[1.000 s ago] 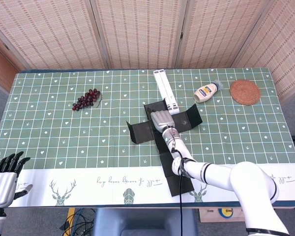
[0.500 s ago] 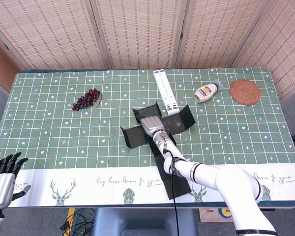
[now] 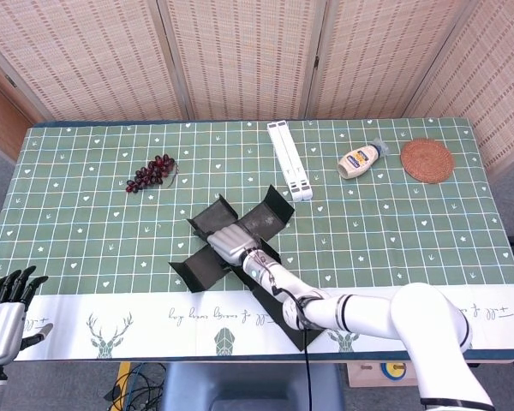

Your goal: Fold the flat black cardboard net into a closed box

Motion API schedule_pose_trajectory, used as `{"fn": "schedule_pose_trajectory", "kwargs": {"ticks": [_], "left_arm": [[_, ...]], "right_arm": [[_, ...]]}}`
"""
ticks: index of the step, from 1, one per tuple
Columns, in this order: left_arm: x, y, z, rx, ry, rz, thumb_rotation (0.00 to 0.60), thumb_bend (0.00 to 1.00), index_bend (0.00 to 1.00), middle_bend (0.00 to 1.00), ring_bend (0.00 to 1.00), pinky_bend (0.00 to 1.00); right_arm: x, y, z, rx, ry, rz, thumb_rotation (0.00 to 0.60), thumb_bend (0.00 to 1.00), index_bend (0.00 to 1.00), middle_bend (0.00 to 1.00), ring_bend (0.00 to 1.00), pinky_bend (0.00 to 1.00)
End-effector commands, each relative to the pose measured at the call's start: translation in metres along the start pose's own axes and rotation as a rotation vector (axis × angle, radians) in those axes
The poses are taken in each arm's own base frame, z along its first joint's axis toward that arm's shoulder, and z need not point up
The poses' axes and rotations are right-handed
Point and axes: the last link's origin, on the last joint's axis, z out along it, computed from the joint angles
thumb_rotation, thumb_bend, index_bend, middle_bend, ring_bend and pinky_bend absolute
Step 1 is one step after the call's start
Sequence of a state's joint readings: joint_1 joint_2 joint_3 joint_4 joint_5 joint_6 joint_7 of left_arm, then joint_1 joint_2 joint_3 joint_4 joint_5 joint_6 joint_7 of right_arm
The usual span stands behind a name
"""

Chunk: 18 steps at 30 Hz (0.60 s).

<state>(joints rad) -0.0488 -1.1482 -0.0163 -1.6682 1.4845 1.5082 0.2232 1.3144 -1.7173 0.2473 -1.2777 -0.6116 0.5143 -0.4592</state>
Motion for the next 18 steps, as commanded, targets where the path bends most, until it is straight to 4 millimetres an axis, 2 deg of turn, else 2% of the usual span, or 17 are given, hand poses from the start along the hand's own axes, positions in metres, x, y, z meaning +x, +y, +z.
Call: {"fn": "schedule_pose_trajectory", "kwargs": {"ticks": [1, 8, 11, 18], "left_arm": [[0.0, 0.001, 0.0, -0.003, 0.0, -0.001, 0.6, 0.12, 0.2, 0.11, 0.09, 0.12], [0.0, 0.004, 0.001, -0.013, 0.001, -0.001, 0.6, 0.12, 0.2, 0.11, 0.09, 0.12], [0.001, 0.005, 0.002, -0.016, 0.003, 0.0, 0.6, 0.12, 0.2, 0.11, 0.09, 0.12], [0.001, 0.009, 0.003, -0.03, 0.006, -0.001, 0.6, 0.12, 0.2, 0.11, 0.09, 0.12]], "right_arm": [[-0.001, -0.006, -0.034, 0.097, 0.045, -0.047, 0.6, 0.84, 0.0, 0.21, 0.82, 1.0], [-0.021, -0.001, -0.08, 0.191, 0.022, -0.102, 0.6, 0.84, 0.0, 0.27, 0.82, 1.0], [-0.031, 0.005, -0.095, 0.214, 0.004, -0.125, 0.6, 0.84, 0.04, 0.3, 0.82, 1.0], [-0.05, 0.022, -0.11, 0.219, -0.05, -0.216, 0.6, 0.85, 0.05, 0.31, 0.83, 1.0]]}}
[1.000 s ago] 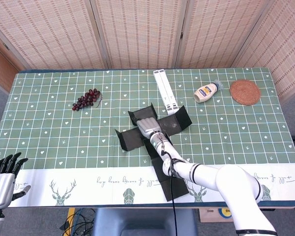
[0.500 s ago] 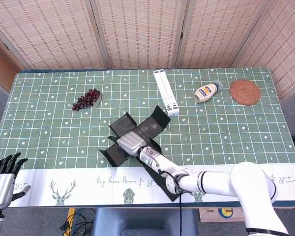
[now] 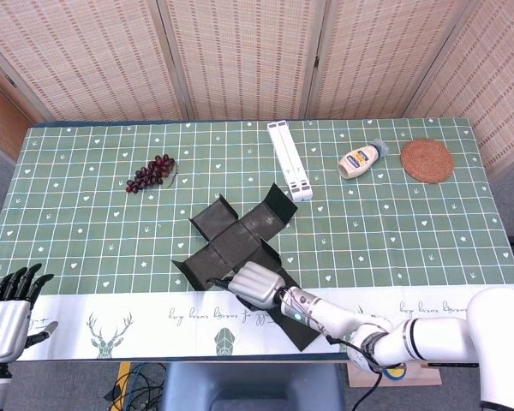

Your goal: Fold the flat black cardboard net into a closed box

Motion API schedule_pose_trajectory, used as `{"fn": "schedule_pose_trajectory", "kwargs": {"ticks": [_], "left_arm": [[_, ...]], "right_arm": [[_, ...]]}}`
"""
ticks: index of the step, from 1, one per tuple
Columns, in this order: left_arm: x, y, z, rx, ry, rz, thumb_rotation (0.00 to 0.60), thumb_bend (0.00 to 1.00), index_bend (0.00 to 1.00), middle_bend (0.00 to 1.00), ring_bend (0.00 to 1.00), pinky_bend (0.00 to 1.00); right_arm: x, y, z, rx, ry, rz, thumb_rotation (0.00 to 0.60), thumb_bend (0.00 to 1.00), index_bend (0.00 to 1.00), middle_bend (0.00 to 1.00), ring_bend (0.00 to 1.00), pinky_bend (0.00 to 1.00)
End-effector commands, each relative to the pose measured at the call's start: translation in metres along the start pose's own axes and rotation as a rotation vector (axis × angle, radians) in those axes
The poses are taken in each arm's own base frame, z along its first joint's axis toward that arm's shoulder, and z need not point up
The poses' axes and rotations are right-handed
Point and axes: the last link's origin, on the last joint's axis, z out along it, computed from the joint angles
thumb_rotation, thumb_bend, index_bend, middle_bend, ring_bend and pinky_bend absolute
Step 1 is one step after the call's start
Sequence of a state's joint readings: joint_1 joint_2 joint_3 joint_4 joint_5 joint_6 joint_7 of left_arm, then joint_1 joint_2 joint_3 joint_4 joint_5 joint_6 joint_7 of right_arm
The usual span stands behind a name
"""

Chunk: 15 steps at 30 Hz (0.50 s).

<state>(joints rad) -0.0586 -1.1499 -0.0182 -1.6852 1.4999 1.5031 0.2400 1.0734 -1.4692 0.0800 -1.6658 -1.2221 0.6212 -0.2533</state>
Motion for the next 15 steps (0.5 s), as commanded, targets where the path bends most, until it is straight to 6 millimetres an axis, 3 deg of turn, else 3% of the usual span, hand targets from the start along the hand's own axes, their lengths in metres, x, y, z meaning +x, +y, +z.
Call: {"fn": "schedule_pose_trajectory", "kwargs": {"ticks": [1, 5, 11, 15], "left_arm": [[0.0, 0.001, 0.0, -0.004, 0.002, 0.0, 0.6, 0.12, 0.2, 0.11, 0.09, 0.12], [0.001, -0.001, -0.002, 0.008, 0.002, 0.002, 0.6, 0.12, 0.2, 0.11, 0.09, 0.12], [0.0, 0.001, -0.002, 0.003, 0.001, 0.001, 0.6, 0.12, 0.2, 0.11, 0.09, 0.11], [0.0, 0.002, -0.001, -0.001, 0.0, 0.0, 0.6, 0.12, 0.2, 0.11, 0.09, 0.11]], "right_arm": [[-0.013, 0.01, -0.01, -0.009, -0.044, -0.064, 0.6, 0.85, 0.05, 0.31, 0.83, 1.0], [-0.016, 0.028, -0.02, -0.048, -0.056, -0.15, 0.6, 0.85, 0.05, 0.33, 0.83, 1.0], [-0.003, 0.058, -0.02, -0.139, -0.014, -0.226, 0.6, 0.86, 0.05, 0.33, 0.83, 1.0], [0.005, 0.055, -0.015, -0.151, 0.054, -0.151, 0.6, 0.8, 0.06, 0.33, 0.83, 1.0]]}}
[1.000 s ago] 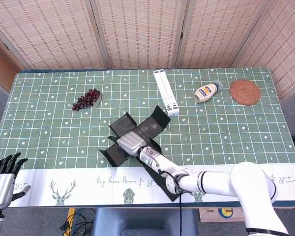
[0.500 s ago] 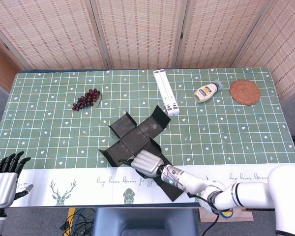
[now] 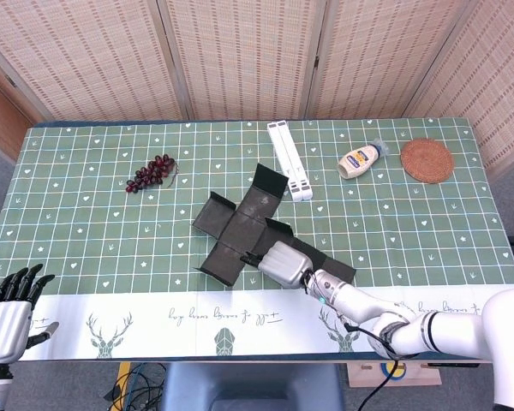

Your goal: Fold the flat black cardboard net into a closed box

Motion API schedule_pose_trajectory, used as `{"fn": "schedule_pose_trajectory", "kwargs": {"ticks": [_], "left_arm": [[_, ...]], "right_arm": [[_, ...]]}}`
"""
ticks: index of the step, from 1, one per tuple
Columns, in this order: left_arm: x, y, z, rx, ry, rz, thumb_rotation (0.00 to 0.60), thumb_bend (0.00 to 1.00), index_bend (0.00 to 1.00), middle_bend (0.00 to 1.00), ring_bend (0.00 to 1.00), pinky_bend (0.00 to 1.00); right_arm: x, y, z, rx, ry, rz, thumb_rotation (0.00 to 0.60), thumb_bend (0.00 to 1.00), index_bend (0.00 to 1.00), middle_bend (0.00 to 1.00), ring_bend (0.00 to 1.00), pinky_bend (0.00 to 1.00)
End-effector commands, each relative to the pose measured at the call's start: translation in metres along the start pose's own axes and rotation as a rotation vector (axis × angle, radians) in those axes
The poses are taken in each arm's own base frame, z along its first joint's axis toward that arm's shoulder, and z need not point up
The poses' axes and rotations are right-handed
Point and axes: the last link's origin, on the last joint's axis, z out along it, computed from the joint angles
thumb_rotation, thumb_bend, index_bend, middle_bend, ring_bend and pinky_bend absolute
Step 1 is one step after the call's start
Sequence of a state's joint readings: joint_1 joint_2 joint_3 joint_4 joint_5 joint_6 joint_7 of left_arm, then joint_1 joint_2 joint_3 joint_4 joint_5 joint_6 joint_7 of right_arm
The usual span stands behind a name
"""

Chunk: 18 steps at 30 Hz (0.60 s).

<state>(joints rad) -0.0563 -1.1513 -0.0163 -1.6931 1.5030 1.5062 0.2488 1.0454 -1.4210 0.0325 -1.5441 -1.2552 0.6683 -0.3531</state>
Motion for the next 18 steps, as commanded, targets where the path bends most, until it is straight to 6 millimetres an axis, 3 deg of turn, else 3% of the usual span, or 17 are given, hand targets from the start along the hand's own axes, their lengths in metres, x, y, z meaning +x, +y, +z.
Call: {"fn": "schedule_pose_trajectory", "kwargs": {"ticks": [1, 4, 8, 13, 18], "left_arm": [[0.0, 0.0, 0.0, 0.001, -0.001, 0.001, 0.6, 0.12, 0.2, 0.11, 0.09, 0.11], [0.001, -0.001, 0.001, 0.003, 0.0, 0.003, 0.6, 0.12, 0.2, 0.11, 0.09, 0.11], [0.0, -0.001, 0.002, -0.001, -0.002, -0.001, 0.6, 0.12, 0.2, 0.11, 0.09, 0.11], [-0.002, -0.002, 0.002, 0.0, -0.005, -0.004, 0.6, 0.12, 0.2, 0.11, 0.09, 0.11], [-0.001, -0.002, 0.002, -0.007, 0.001, -0.007, 0.6, 0.12, 0.2, 0.11, 0.09, 0.11]], "right_arm": [[0.008, -0.005, 0.002, -0.006, 0.052, 0.084, 0.6, 0.75, 0.06, 0.33, 0.83, 1.0], [0.017, -0.006, 0.0, -0.018, 0.101, 0.114, 0.6, 0.5, 0.06, 0.32, 0.83, 1.0], [0.02, -0.004, 0.001, -0.07, 0.115, 0.091, 0.6, 0.3, 0.06, 0.31, 0.83, 1.0], [0.013, -0.005, 0.009, -0.159, 0.113, 0.062, 0.6, 0.19, 0.06, 0.32, 0.83, 1.0], [-0.001, -0.011, 0.025, -0.21, 0.062, 0.045, 0.6, 0.2, 0.13, 0.35, 0.83, 1.0]]}}
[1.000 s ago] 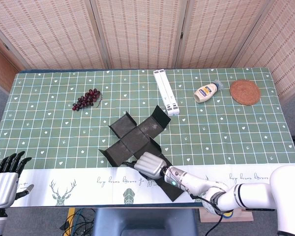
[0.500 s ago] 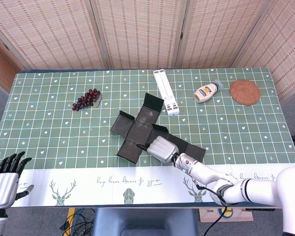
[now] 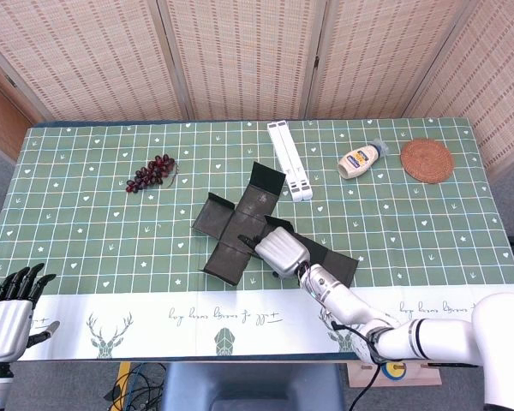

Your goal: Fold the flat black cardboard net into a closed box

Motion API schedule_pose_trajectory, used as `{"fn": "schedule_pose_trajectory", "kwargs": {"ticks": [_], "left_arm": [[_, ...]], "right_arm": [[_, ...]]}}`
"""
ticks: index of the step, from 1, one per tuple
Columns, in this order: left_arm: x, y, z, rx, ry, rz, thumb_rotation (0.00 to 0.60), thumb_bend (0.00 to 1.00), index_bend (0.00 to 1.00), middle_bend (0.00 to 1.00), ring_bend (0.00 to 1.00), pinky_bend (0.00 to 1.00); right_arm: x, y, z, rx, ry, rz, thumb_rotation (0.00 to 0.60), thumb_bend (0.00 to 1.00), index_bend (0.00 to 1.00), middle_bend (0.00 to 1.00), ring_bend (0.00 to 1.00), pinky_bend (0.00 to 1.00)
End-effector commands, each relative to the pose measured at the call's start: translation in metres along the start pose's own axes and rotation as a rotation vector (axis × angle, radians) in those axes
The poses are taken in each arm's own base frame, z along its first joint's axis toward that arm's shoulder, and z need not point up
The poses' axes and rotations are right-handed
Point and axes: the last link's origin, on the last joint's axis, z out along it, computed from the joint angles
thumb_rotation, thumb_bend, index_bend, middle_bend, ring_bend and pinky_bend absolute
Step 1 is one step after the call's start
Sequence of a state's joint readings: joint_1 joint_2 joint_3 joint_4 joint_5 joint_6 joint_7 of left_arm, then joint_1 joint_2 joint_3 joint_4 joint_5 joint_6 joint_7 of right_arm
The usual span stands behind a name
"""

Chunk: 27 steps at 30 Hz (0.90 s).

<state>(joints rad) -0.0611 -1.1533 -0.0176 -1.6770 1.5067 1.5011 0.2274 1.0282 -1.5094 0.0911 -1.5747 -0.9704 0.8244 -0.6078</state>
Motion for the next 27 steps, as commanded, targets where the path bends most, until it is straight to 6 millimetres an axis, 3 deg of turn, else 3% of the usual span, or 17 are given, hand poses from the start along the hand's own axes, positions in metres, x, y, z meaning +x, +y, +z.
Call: {"fn": "schedule_pose_trajectory", "kwargs": {"ticks": [1, 12, 17, 27], "left_arm": [[0.0, -0.001, -0.001, 0.003, 0.0, 0.0, 0.6, 0.12, 0.2, 0.11, 0.09, 0.11], [-0.002, -0.003, 0.0, 0.006, -0.006, -0.002, 0.6, 0.12, 0.2, 0.11, 0.09, 0.11], [-0.003, -0.002, 0.001, 0.004, -0.009, -0.003, 0.6, 0.12, 0.2, 0.11, 0.08, 0.11], [-0.004, -0.003, -0.001, 0.012, -0.018, -0.003, 0.6, 0.12, 0.2, 0.1, 0.08, 0.11]], "right_arm": [[-0.012, -0.008, 0.013, -0.048, -0.022, -0.023, 0.6, 0.21, 0.15, 0.36, 0.83, 1.0], [-0.022, -0.012, 0.028, -0.063, -0.064, -0.054, 0.6, 0.45, 0.38, 0.41, 0.84, 1.0], [-0.022, -0.016, 0.03, -0.041, -0.049, -0.075, 0.6, 0.51, 0.47, 0.43, 0.85, 1.0], [-0.021, -0.019, 0.034, 0.026, -0.005, -0.077, 0.6, 0.52, 0.49, 0.44, 0.85, 1.0]]}}
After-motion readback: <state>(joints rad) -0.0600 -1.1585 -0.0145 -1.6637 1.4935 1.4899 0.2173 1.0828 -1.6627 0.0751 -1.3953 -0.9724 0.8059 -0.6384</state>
